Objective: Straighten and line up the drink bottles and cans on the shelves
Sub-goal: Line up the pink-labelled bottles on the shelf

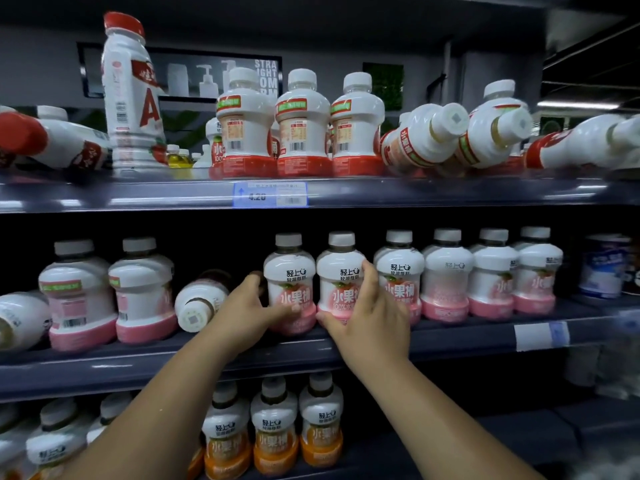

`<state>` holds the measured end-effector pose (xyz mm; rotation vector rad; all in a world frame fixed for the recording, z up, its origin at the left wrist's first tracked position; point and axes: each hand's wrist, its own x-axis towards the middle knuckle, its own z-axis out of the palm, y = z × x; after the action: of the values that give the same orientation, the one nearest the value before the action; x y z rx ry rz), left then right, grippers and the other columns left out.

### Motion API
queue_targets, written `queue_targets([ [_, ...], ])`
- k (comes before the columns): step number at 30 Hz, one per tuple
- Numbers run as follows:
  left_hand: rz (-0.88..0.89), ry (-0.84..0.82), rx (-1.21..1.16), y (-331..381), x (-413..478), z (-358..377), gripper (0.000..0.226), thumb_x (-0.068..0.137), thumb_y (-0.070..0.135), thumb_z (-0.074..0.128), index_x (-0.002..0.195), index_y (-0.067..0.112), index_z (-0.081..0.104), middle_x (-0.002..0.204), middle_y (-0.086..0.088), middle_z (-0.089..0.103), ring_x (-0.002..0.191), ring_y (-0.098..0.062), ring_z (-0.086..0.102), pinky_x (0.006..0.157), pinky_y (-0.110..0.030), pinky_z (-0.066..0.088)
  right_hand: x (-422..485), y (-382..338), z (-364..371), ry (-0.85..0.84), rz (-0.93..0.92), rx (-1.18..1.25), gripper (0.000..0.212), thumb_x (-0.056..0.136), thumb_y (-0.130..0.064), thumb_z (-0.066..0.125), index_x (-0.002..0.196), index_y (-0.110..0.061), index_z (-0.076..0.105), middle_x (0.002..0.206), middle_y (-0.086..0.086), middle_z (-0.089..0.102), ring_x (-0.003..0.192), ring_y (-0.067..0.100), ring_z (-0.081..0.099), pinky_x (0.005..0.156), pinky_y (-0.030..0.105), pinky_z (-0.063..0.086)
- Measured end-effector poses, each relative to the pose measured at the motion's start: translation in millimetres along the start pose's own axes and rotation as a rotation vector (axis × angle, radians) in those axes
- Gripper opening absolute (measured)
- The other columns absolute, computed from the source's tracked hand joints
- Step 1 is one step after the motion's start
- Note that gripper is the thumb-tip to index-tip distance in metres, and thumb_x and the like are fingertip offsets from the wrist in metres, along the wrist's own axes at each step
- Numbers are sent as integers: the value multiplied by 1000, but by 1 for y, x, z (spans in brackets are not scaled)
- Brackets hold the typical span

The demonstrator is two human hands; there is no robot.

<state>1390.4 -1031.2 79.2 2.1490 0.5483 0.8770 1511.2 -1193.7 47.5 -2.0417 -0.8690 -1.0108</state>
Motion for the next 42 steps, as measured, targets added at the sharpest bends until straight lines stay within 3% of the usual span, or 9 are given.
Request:
queue_targets([
  [4,70,-42,147,6,-1,12,45,72,52,80,103,28,58,101,15,70,93,-2,64,89,-37,51,1,11,-10,-33,45,-50,115,64,-67,77,147,-13,18,126,13,65,106,32,66,89,46,48],
  [9,86,-35,203,4,-1,13,44,75,60,73,103,31,54,100,16,69,93,-7,64,89,-41,52,-1,10,-19,-154,42,-24,106,85,-64,60,150,-21,-13,153,4,40,135,24,44,108,42,31],
  [13,96,-19,204,3,-4,12,48,75,64,68,106,33,48,102,15,67,96,-13,64,89,-42,52,5,5,-23,-186,96,27,101,86,-56,64,154,-14,4,148,4,46,132,23,48,106,39,32],
  [19,122,28,348,12,-9,17,41,85,58,63,98,25,43,95,6,61,94,-24,60,70,-35,41,6,7,-25,-190,136,29,93,81,-53,72,145,-12,21,128,8,63,114,31,60,99,39,36],
  [28,180,-59,343,8,-14,1,34,87,52,61,112,30,54,109,7,69,101,-18,64,86,-37,51,3,6,-31,-195,112,-16,97,83,-56,68,152,-15,12,144,9,49,129,30,48,108,47,31],
  [31,235,-58,338,14,-29,-2,39,85,48,62,120,37,50,112,15,67,102,-9,64,88,-37,53,-6,-1,-27,-61,-29,87,95,75,-49,78,148,-20,24,138,11,50,127,35,47,107,54,34],
  [34,289,15,278,19,-50,-13,56,85,38,70,136,38,47,127,24,54,114,3,54,98,-27,47,-13,-22,-16,-33,-229,232,91,72,-41,82,144,-23,30,133,8,52,123,30,47,106,51,35],
  [38,261,152,381,11,-78,-48,66,86,37,70,145,31,42,140,12,49,122,-7,51,100,-32,48,-18,-60,-4,-104,-358,399,81,75,-38,79,142,-24,36,134,5,50,123,28,48,103,48,41],
  [42,230,221,418,-2,-100,-80,59,86,35,69,139,29,46,134,9,52,122,-10,52,100,-35,47,-27,-93,4,-215,-402,405,70,79,-40,76,139,-21,45,133,3,48,123,26,45,105,44,41],
])
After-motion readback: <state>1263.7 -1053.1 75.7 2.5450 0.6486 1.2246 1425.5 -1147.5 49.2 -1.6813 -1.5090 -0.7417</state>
